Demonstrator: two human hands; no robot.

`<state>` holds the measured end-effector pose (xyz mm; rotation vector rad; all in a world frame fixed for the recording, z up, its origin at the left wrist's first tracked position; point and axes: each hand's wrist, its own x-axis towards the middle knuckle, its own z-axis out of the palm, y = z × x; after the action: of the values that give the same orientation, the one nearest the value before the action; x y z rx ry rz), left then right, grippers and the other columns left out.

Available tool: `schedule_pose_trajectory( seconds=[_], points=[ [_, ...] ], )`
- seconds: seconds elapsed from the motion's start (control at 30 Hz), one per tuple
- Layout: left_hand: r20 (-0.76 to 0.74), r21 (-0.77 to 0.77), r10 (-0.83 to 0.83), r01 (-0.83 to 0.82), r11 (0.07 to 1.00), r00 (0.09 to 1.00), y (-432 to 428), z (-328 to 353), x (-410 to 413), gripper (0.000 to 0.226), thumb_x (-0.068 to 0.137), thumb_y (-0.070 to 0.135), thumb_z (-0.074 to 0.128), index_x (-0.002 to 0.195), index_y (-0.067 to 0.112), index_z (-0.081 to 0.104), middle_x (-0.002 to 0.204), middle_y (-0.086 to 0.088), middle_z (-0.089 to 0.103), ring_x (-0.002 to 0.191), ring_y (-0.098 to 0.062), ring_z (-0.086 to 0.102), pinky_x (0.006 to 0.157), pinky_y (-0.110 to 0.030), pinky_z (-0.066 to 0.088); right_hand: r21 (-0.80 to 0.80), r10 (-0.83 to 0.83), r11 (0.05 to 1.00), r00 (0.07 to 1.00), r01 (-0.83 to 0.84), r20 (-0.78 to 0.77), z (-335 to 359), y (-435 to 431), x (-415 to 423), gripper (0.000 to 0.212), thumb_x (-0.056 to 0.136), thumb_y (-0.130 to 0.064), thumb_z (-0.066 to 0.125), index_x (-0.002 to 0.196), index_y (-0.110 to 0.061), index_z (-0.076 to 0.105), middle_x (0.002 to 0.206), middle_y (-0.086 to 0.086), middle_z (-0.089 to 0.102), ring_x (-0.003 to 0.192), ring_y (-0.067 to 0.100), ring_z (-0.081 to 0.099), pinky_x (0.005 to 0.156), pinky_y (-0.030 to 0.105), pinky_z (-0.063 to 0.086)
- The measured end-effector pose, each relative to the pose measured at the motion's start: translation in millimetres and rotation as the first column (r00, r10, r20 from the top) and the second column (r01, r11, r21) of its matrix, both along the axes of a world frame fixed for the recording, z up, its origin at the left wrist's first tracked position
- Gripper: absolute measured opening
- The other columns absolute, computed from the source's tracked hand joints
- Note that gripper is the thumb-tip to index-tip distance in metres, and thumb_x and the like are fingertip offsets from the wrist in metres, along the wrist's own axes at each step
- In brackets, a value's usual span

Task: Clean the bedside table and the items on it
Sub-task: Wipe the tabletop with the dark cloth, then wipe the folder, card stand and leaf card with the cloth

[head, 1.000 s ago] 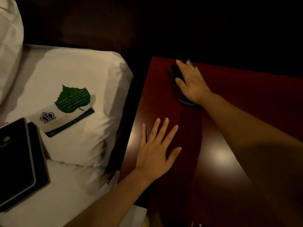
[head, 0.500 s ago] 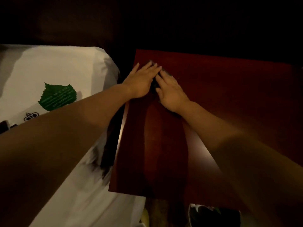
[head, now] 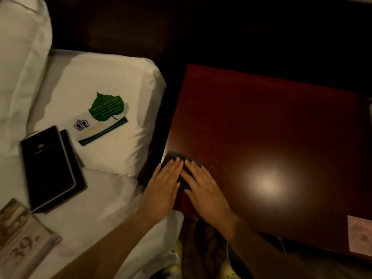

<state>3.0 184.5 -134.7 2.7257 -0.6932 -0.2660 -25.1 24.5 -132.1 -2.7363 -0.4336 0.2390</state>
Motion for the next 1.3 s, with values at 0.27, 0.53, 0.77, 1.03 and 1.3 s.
schedule_pose_trajectory(
  seconds=[0.27,0.53,0.77,1.03,1.3],
  points=[
    [-0.246,-0.176,0.045,-0.091,0.98,0.968,31,16,-87,0.067,0.083,0.021,0.042,0.145,0.031,0.019,0.141,-0.004,0.049,0.128,-0.009,0.036,0.108,-0.026,0.026,0.105,-0.048,0.992,0.979,0.07,-0.198,28,33,-63,0.048,0.078,-0.02,0.049,0.126,-0.027,0.048,0.132,-0.007,0.055,0.113,0.01,0.04,0.095,0.031,0.05],
    [-0.251,-0.231,0.393,-0.45,0.863,0.884,64,69,-105,0.058,0.082,0.02,0.04,0.14,0.019,0.038,0.132,-0.006,0.054,0.12,-0.02,0.046,0.102,-0.031,0.038,0.333,0.176,0.942,0.914,-0.047,-0.367,87,69,-36,0.042,0.092,-0.008,0.045,0.131,-0.024,0.045,0.133,-0.005,0.05,0.118,0.014,0.042,0.099,0.019,0.031],
    [-0.414,-0.481,0.6,-0.724,0.494,0.685,146,143,-77,0.044,0.086,0.025,0.06,0.129,0.016,0.053,0.125,0.005,0.055,0.115,-0.009,0.051,0.089,-0.002,0.036,0.453,0.24,0.892,0.869,-0.02,-0.433,162,146,21,0.039,0.088,-0.003,0.052,0.122,-0.021,0.055,0.119,0.0,0.058,0.113,0.014,0.052,0.095,0.023,0.038],
    [-0.517,-0.348,0.812,-0.933,0.089,0.271,252,136,-3,0.047,0.094,0.023,0.05,0.136,0.007,0.04,0.136,-0.016,0.05,0.122,-0.029,0.051,0.101,-0.036,0.042,0.557,0.081,0.819,0.934,0.137,-0.349,199,225,74,0.037,0.088,-0.001,0.051,0.122,-0.014,0.056,0.109,-0.004,0.057,0.103,0.009,0.051,0.09,0.02,0.037],
    [-0.606,0.113,0.773,-0.942,0.316,0.186,270,67,30,0.062,0.09,0.04,0.053,0.131,-0.004,0.038,0.136,-0.023,0.048,0.124,-0.037,0.048,0.101,-0.038,0.043,0.477,-0.006,0.867,0.96,0.145,-0.282,169,266,95,0.037,0.09,-0.005,0.049,0.125,-0.015,0.053,0.116,0.006,0.061,0.098,0.011,0.05,0.086,0.022,0.037]
  ],
)
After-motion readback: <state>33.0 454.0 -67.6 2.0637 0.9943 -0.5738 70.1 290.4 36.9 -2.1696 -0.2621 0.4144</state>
